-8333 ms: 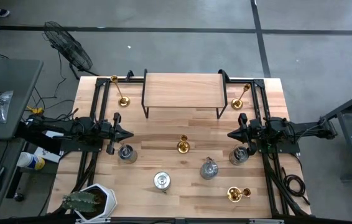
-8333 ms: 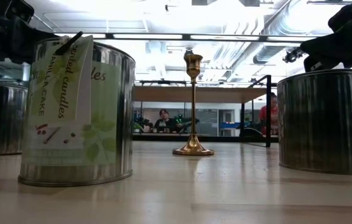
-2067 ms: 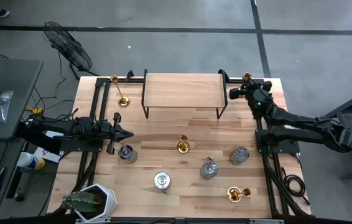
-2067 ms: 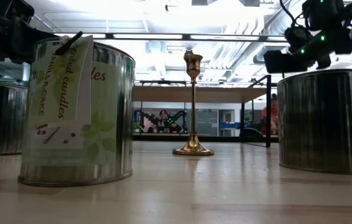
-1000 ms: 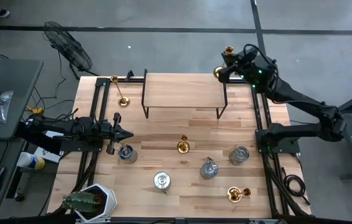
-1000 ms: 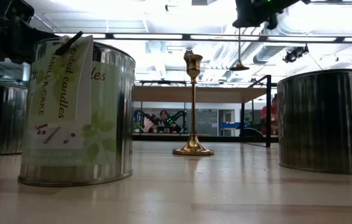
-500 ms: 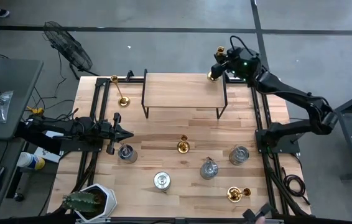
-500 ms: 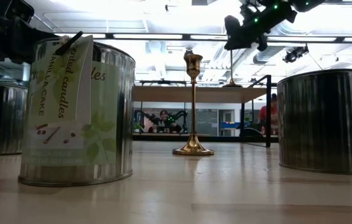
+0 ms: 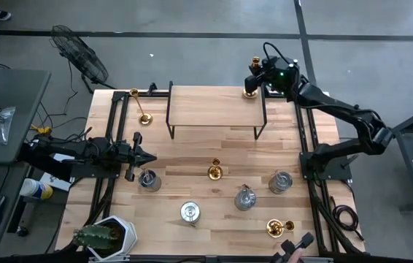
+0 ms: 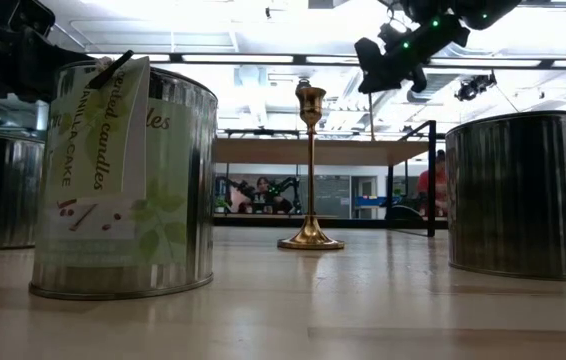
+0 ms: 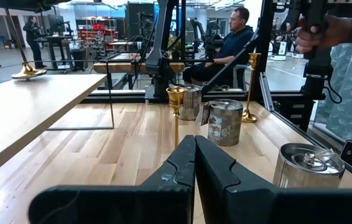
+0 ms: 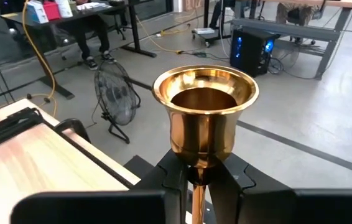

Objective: Pick & Place candle stick holders
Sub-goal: Put the gold candle holder on the shelf

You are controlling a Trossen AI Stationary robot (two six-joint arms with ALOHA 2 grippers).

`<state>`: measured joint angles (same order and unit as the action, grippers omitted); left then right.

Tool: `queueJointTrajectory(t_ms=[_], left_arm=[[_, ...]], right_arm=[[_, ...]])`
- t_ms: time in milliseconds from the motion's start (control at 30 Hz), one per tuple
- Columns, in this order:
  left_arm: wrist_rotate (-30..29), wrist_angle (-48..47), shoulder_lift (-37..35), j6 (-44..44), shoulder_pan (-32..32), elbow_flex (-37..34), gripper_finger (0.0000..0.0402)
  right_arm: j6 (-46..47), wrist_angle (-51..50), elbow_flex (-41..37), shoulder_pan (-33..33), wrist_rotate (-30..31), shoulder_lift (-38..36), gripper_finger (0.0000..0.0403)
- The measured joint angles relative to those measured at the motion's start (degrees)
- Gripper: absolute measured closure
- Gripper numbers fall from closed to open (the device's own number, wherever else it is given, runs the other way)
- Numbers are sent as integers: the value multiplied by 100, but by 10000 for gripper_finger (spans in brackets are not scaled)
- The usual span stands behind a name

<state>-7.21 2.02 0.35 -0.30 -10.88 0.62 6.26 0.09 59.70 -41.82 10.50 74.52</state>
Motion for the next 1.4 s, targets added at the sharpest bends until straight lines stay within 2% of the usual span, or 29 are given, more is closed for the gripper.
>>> queueJointTrajectory(t_ms=[1267, 1400], left_arm=[[25, 0, -1, 0, -2, 0, 402], [23, 0, 0, 0, 1, 0, 402]], right_arm=[[-2, -312, -2, -68, -20, -11, 366], [0, -330, -2, -68, -65, -11, 353]])
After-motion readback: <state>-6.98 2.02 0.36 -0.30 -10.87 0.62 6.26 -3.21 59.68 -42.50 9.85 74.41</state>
